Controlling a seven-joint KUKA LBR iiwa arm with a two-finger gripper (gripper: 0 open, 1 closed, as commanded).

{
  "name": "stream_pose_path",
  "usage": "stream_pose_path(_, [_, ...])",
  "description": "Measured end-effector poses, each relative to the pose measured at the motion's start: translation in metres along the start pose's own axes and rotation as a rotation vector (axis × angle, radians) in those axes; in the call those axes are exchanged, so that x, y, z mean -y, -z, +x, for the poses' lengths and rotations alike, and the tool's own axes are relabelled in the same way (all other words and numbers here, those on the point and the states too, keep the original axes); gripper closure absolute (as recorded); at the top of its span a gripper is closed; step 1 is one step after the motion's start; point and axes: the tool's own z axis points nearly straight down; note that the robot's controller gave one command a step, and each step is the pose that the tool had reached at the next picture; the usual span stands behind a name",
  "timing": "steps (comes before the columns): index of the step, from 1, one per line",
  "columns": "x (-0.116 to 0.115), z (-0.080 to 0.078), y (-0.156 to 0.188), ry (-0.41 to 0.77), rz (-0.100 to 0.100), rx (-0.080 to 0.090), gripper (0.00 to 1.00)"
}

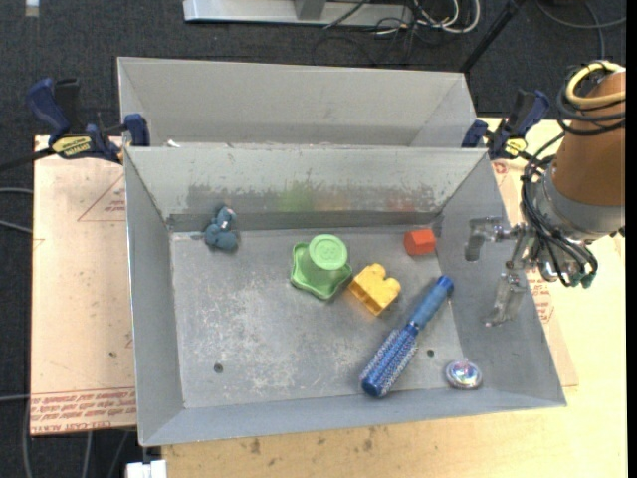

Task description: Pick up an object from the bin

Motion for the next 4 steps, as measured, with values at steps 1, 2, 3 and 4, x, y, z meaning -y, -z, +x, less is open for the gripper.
stream_pose_path(1, [-0.046,0.015,-0.115,0.377,-0.001,0.002,0.0])
stream_pose_path(2, [-0.051,-0.026,-0.119,0.625,0.003,0.01,0.0])
stream_pose_path(3, [-0.049,-0.028,-0.168,0.807,0.005,0.011,0.0])
stream_pose_path(4, [-0.049,-0.028,-0.169,0.809,0.004,0.009,1.0])
